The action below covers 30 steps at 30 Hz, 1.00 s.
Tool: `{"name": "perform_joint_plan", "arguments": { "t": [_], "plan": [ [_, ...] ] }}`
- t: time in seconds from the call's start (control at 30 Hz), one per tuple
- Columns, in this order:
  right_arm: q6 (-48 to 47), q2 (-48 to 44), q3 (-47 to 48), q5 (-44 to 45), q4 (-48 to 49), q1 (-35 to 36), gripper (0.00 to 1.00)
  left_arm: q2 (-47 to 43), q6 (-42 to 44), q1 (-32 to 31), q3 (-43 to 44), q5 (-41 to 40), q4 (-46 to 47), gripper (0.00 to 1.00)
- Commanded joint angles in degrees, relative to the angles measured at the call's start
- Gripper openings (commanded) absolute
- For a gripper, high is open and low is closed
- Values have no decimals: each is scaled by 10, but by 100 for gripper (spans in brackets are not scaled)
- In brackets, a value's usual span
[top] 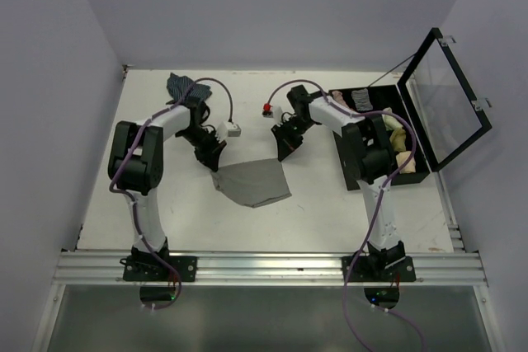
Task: Roll the underwear
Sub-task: Fold the underwear
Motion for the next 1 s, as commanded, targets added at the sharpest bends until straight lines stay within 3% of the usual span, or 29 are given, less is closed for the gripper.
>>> {"name": "perform_joint_plan", "arguments": {
  "t": [0.0,0.2,0.37,0.5,0.63,0.73,0.87,0.97],
  "plan": [
    [33,9,25,9,12,-11,0,51,26,7,81,-52,65,0],
    [67,-3,-10,25,25,-14,0,81,64,7,140,-74,92,6],
    [71,-30,-46,37,27,-15,0,64,102,7,136,-88,103,27],
    [70,-47,-47,39,19,-15,0,0,121,17,96,-115,138,42],
    [68,-56,-27,40,-2,-15,17,-70,132,33,74,-110,160,48],
    [80,-73,-25,47,3,-15,24,-134,130,33,35,-104,183,55],
    [106,-97,-25,39,25,-15,26,-178,100,32,-8,-95,189,63],
    [129,-110,-26,-7,45,-14,26,-204,61,32,-26,-67,190,60]
  ]
}}
